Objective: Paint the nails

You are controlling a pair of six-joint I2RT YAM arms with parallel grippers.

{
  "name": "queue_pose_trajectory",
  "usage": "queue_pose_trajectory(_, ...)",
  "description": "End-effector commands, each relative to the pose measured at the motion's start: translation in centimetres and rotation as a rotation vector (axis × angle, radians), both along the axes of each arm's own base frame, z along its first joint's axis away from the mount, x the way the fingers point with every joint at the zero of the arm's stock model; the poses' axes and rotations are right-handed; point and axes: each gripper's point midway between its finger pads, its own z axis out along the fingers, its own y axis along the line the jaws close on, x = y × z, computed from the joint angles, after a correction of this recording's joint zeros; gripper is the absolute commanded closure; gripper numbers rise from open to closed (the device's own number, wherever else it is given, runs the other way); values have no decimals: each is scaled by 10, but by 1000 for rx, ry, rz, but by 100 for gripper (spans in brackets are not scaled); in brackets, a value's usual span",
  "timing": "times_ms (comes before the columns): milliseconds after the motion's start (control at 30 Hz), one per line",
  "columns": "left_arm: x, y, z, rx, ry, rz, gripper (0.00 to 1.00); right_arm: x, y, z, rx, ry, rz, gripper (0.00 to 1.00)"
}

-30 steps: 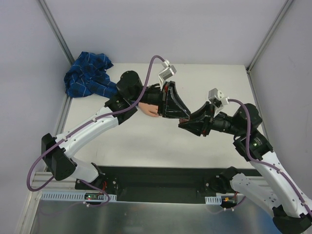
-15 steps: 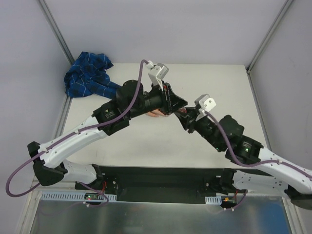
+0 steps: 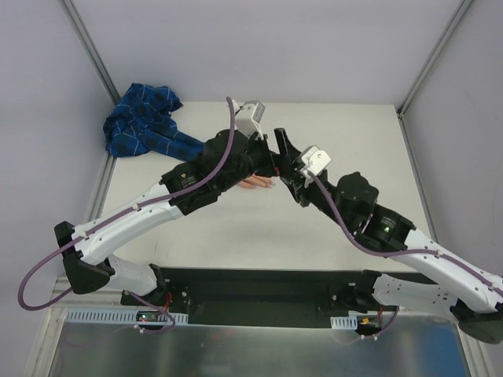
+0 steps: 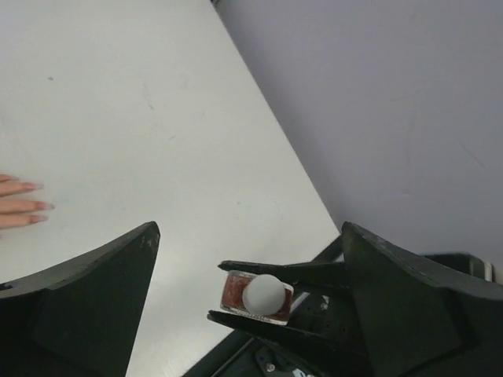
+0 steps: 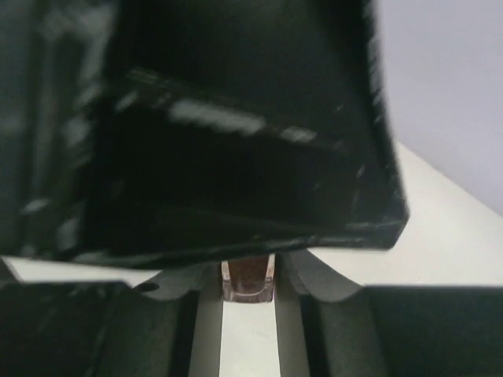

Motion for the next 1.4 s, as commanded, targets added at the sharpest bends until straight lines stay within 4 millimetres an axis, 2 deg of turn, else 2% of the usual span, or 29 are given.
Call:
queue_pose_trajectory(0,-33,-14,45,-47,-170,-240,1,-38,13,25,135,128,318,100)
queue_pose_trajectory(67,-40,-3,54,-71,-190,-281,1,-51,15,24,165,182,405,100)
queue_pose_trajectory(133,-44,5,57,-90,-206,-343,1,-53,9,25,183,202,421,100)
queue_pose_trajectory(167,-47,14,66,-114,-225,-353,2,-56,7,27,195,212,442,100)
queue_pose_trajectory(200,-49,16,66,-143,-224,-382,5,-63,7,29,222,243,492,100)
queue_pose_trajectory(233,-55,23,75,-187,-240,-413,10,-67,7,35,247,242,522,100)
queue_pose_trajectory(267,-55,28,58,-203,-205,-482,20,-76,7,39,264,253,580,100)
queue_pose_trajectory(300,-59,30,80,-322,-239,-522,23,-77,5,41,296,282,585,100)
queue_pose_trajectory(400,-72,42,88,-464,-267,-675,26,-87,5,55,341,290,670,100)
queue_pose_trajectory(567,-86,35,80,-477,-294,-863,32,-92,9,72,399,320,735,100)
queue_pose_trajectory(700,-98,36,86,-531,-325,-962,33,-89,10,76,412,316,733,100)
queue_pose_trajectory(900,-98,31,83,-558,-314,-981,44,-84,12,79,424,307,724,100)
queue_pose_trajectory(1133,-103,26,78,-538,-312,-999,50,-76,13,81,439,301,704,100)
queue_pose_trajectory(1367,-103,24,80,-505,-325,-990,67,-69,13,81,448,298,678,100)
